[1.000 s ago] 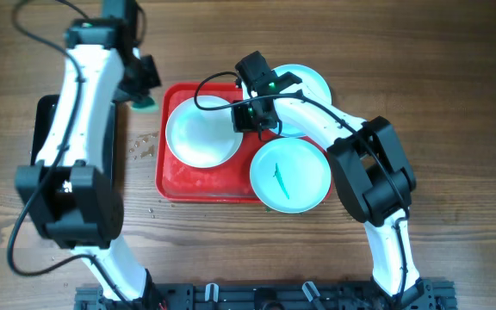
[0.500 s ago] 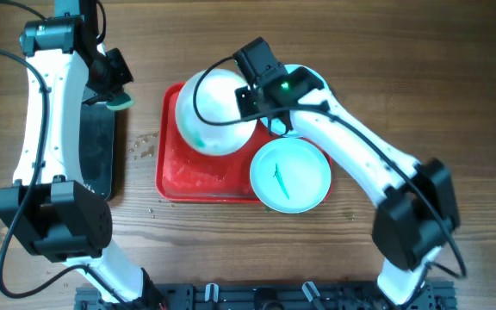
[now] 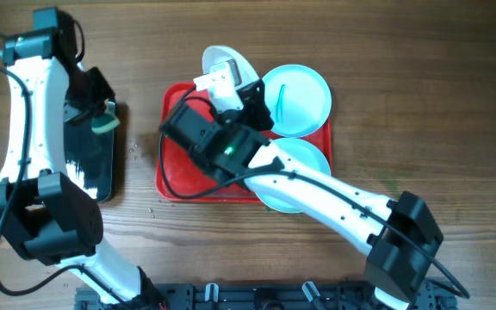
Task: Clean dirty plates on tray and stack at the side
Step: 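Lift the white plate with the right gripper and carry it right, then set the white plate down on the table right of the tray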
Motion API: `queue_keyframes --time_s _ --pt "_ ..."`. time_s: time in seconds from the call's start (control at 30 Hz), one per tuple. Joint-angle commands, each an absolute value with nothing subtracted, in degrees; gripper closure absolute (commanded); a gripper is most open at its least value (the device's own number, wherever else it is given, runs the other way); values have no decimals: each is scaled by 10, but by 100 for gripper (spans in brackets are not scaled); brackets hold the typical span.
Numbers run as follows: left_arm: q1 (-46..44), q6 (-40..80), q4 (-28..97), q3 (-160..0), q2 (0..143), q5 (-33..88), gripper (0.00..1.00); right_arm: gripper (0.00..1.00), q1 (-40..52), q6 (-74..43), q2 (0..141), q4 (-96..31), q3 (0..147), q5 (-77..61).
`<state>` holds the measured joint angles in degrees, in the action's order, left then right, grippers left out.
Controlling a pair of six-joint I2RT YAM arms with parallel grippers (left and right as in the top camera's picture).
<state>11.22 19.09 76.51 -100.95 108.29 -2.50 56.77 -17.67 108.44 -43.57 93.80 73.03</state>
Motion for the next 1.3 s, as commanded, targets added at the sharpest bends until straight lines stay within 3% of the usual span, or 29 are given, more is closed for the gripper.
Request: queue_keyframes --time_s 0.0,0.27,0.43,0.53,0.6,0.77,0.9,1.07,1.27 --pt "122 204 758 -985 1090 -26 96 96 586 -163 1081 -411 941 871" --pt "121 204 752 -984 1090 -13 96 96 592 -131 1081 -403 941 850" --pt "121 204 750 -984 1090 8 96 96 576 -108 1073 -427 941 611" --pt "113 204 747 -984 1090 36 96 96 531 -157 1038 -467 941 432" --pt "99 204 741 -984 1090 54 96 96 480 -170 1009 -486 941 311" --pt "31 204 711 -984 1090 54 96 96 239 -169 966 -538 941 9" --pt "-30 204 684 -984 1090 53 96 96 48 -166 976 -566 924 -46" --pt "-67 204 657 -984 1090 53 96 96 -122 -179 983 -502 815 -46" --pt "-72 204 653 -984 1090 53 96 96 -213 -196 983 -371 658 -55"
